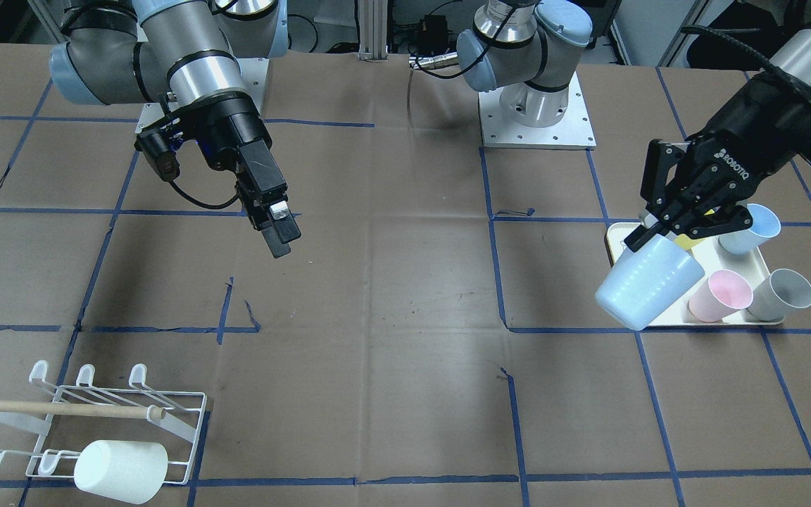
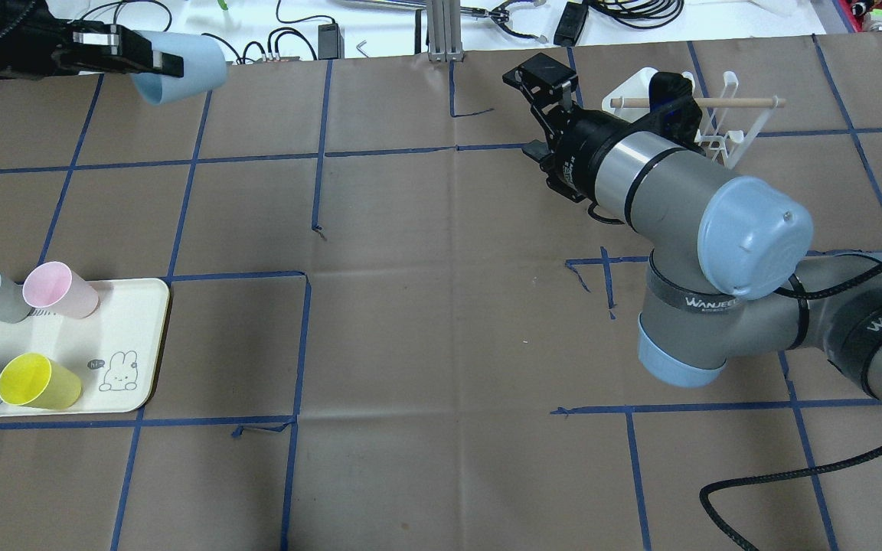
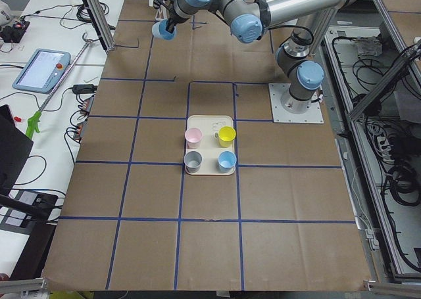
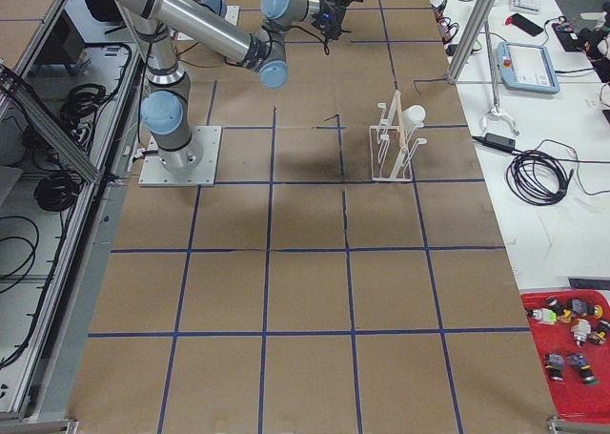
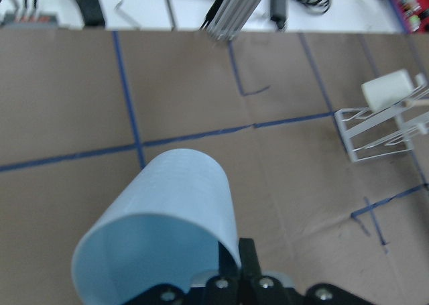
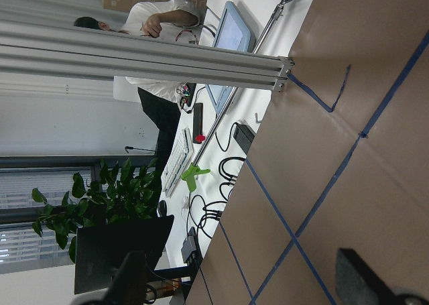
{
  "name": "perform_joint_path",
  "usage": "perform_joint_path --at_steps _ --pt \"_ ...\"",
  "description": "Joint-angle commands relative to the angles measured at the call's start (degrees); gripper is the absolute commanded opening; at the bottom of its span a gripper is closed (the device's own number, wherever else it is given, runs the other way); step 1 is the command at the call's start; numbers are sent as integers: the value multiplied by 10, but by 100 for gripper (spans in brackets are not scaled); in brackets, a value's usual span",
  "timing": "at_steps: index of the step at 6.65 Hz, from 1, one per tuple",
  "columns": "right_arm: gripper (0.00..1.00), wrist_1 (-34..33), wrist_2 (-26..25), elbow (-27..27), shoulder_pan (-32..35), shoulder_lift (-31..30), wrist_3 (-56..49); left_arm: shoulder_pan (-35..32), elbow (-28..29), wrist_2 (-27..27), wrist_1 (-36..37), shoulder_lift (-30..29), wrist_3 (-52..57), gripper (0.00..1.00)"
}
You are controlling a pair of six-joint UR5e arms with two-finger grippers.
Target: Transfer IKEA cup to right arm and place on rack
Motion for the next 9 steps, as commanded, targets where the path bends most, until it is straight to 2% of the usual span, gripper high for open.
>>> perform_joint_path --at_steps 1,3,6,7,9 --pt "100 -1 3 3 3 -1 49 -56 -46 -118 195 -51 11 0" --pt "100 -3 4 1 3 -1 97 -89 -78 -169 292 -80 12 0" --pt "100 1 -3 -30 13 3 108 -129 -133 -171 453 -123 6 0" --pt "100 3 -3 -41 19 5 152 -137 -137 -170 459 -124 5 0" --pt "100 3 -14 -43 35 25 159 -171 -144 -164 472 -125 1 1"
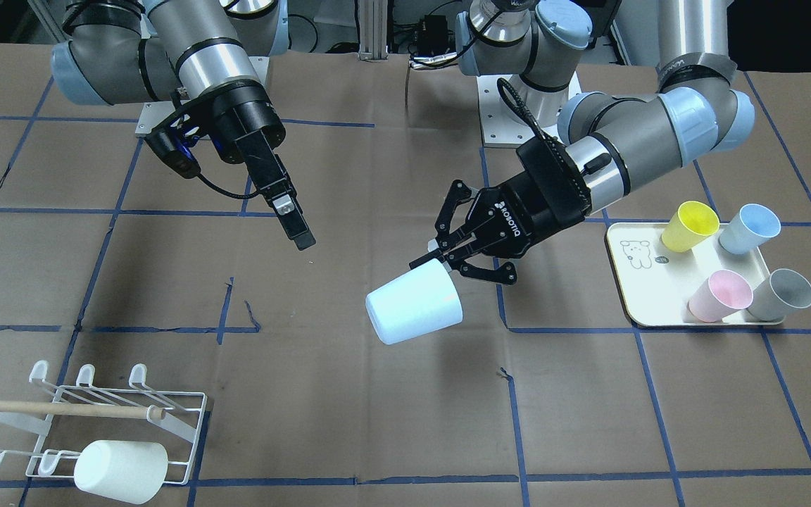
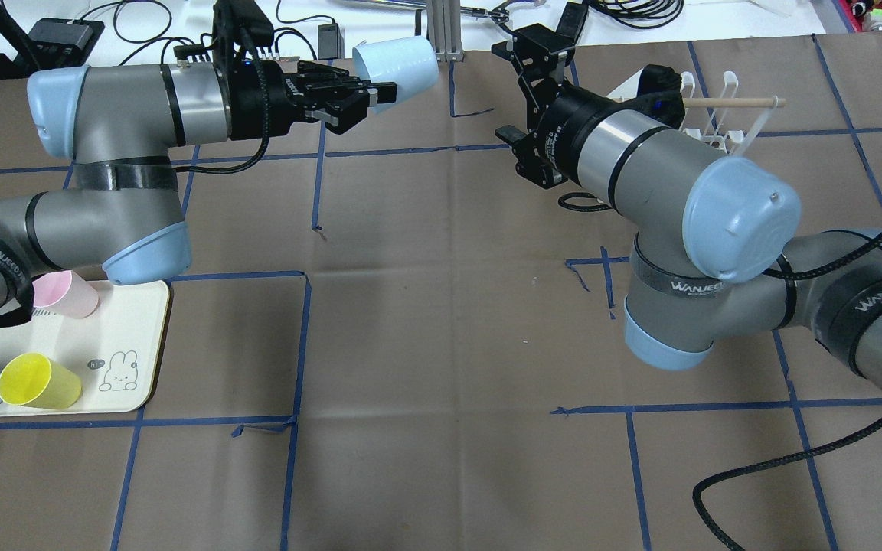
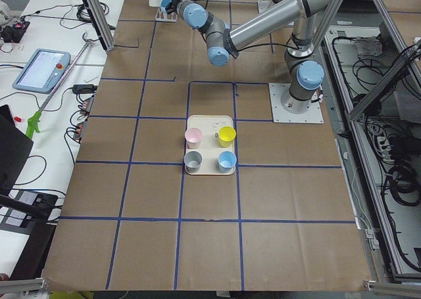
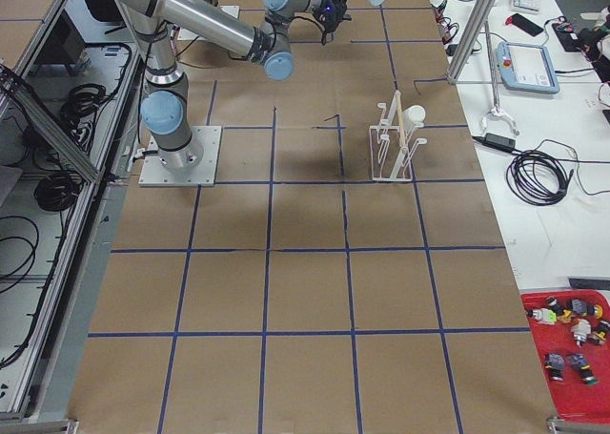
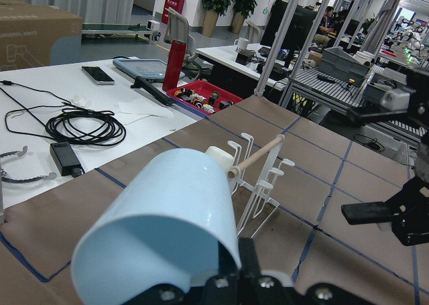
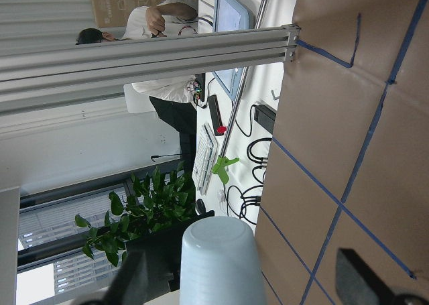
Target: Transfer IKEA cup to right arm and place on rack
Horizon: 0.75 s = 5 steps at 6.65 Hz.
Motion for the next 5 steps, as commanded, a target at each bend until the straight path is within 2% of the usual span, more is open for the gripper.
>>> perform_joint_path --at_steps 1,5 --pt "99 0 -7 -10 22 29 6 -25 -8 4 9 0 -5 1" --pt "99 0 -19 -37 37 56 7 -25 -7 4 9 4 -6 3"
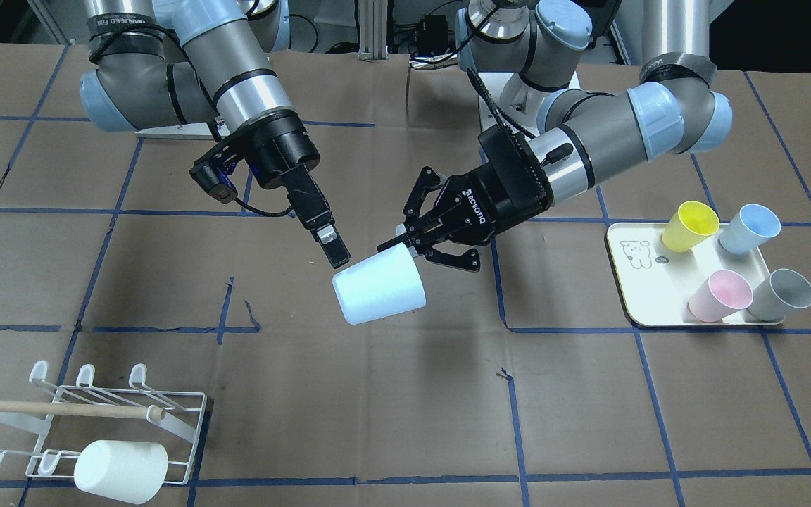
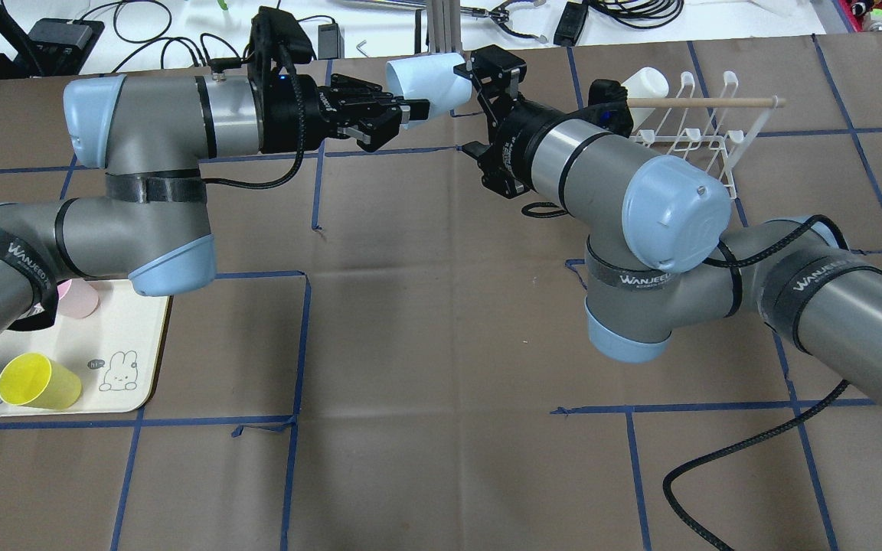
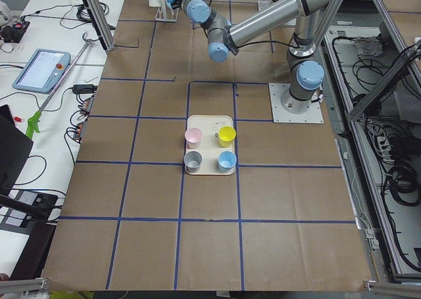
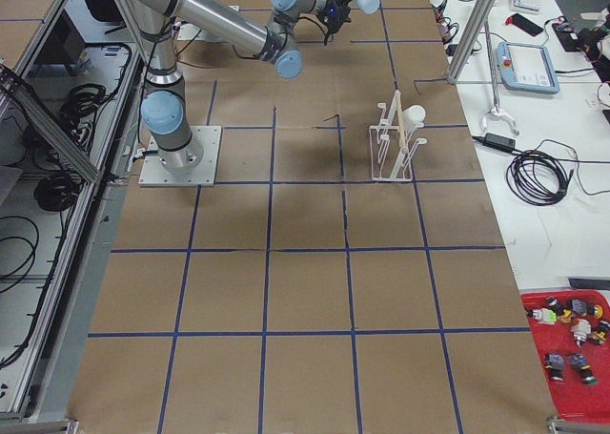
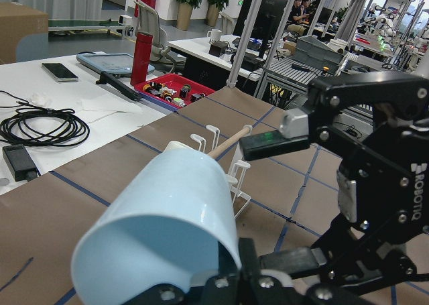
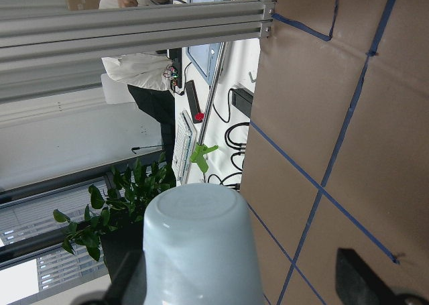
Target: Transfer IKEA cup to right arm and place on rack
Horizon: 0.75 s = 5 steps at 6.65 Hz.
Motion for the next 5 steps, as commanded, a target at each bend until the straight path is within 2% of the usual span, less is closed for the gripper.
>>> perform_joint_path --at_steps 1,5 --pt "99 0 -1 -20 1 15 0 0 0 0 0 1 0 3" --pt "98 0 -1 -62 2 48 0 0 0 0 1 2 0 4"
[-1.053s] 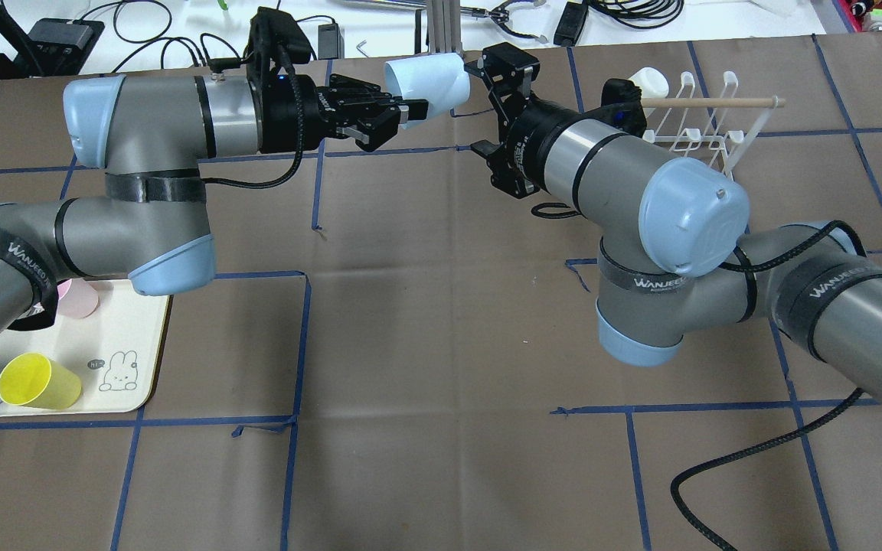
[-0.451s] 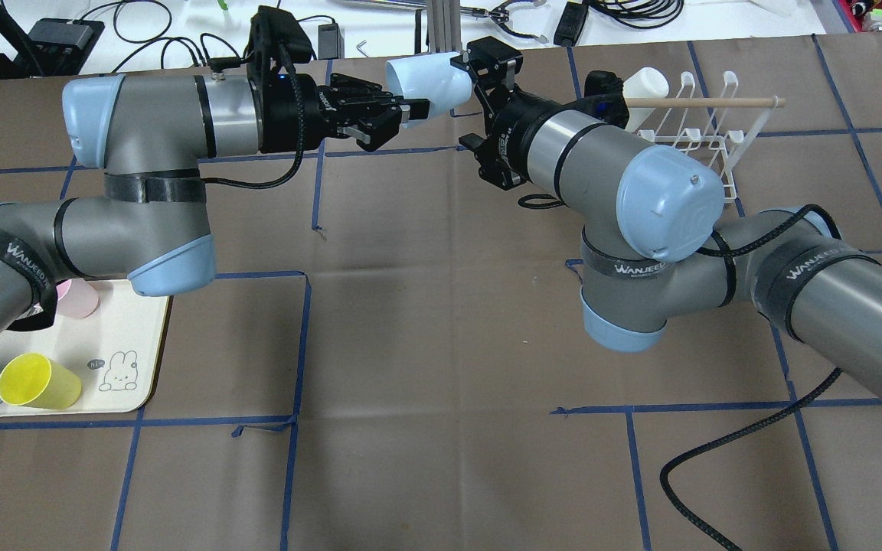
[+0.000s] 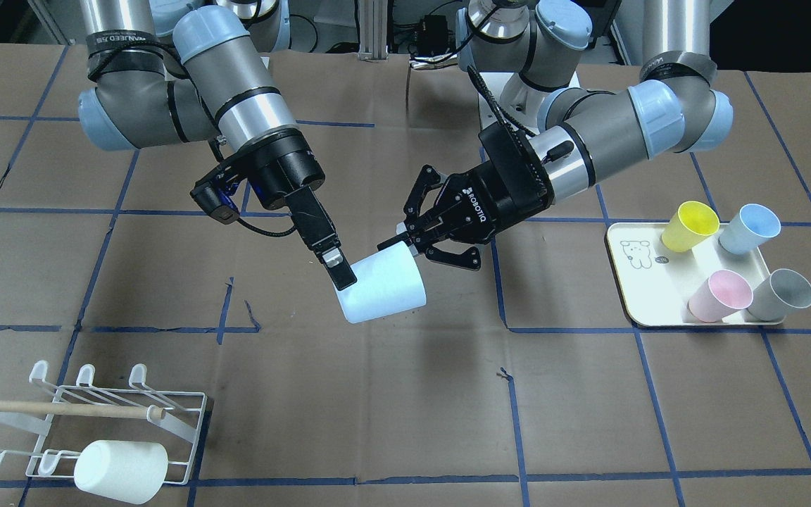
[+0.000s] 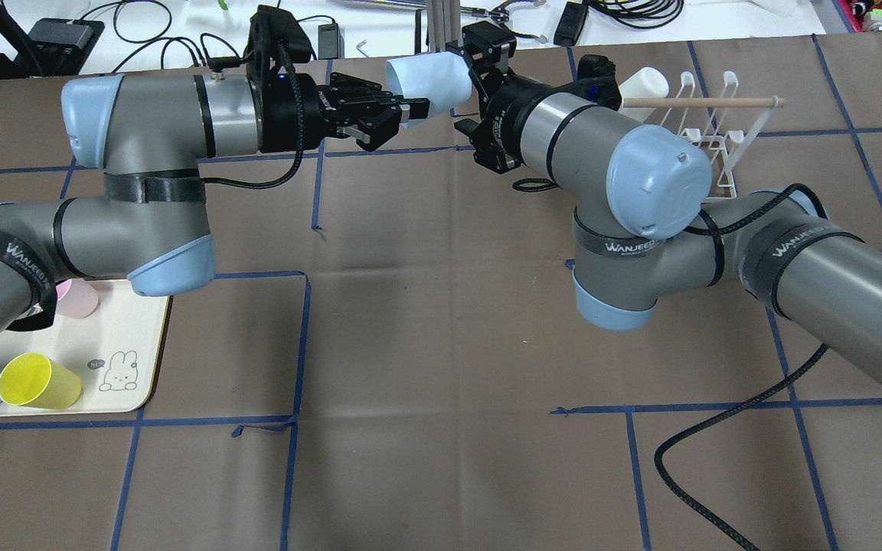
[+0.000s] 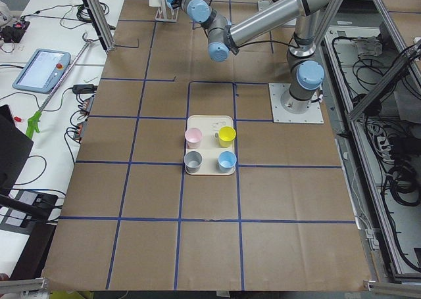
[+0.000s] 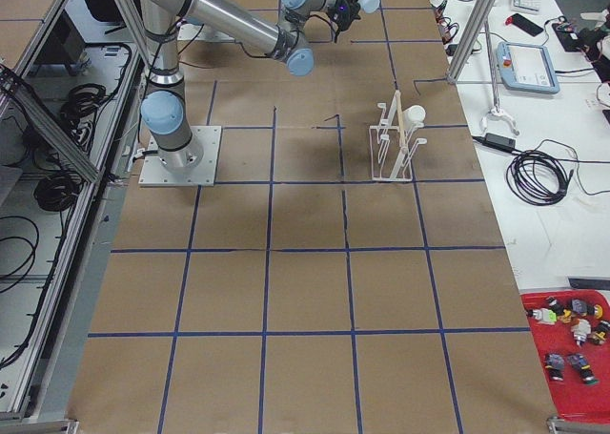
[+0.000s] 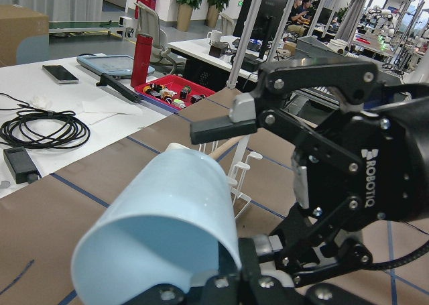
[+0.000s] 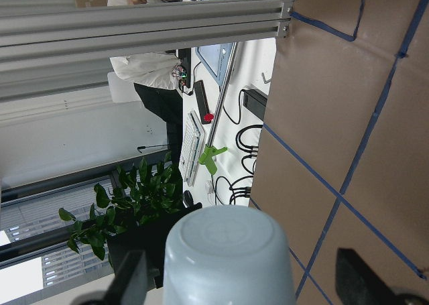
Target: Transfer IKEA cup to right arm and place on rack
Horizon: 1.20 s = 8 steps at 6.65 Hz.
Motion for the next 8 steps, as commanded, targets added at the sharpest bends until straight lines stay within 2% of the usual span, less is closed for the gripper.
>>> perform_joint_path --at_steps 1,8 --pt "97 0 0 -20 6 18 0 0 0 0 -1 0 -1 4" --pt "91 3 -10 -30 17 21 1 0 1 2 0 2 -4 8"
